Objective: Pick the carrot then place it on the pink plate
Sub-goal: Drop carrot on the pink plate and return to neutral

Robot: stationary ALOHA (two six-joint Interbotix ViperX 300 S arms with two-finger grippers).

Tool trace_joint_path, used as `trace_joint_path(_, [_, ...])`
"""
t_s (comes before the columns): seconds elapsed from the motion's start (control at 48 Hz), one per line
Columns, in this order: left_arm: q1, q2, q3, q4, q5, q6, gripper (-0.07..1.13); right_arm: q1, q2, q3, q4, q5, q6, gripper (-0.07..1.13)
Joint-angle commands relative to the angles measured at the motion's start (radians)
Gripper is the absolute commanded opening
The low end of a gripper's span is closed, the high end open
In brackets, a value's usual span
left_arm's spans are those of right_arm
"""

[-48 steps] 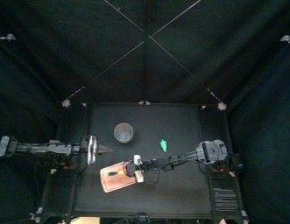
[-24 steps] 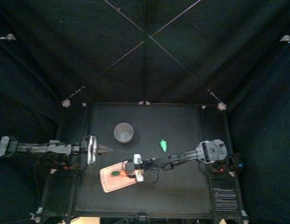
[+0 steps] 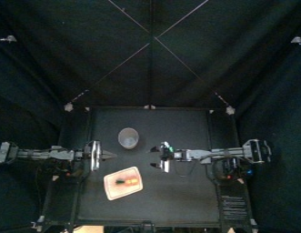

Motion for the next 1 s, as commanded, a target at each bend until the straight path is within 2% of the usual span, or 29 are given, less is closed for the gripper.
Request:
trace_joint_path(0.021, [0.011,-0.002,-0.015,-0.002,-0.009,0.002,-0.03,0.006,-0.140,0.063,0.011,-0.018,-0.002,0.95])
trace_joint_path(0.521, [0.023,-0.011,-0.020,-0.005,-0.009,-0.002,-0.03,0.109,-0.618,0.365,0.052,-0.098,-0.003,0.95])
trace_joint_path(1.0, [0.023,-0.038,-0.015,-0.005,-0.009,-0.003,-0.03,0.115,-0.660,0.426,0.049,-0.109,-0.005,0.95])
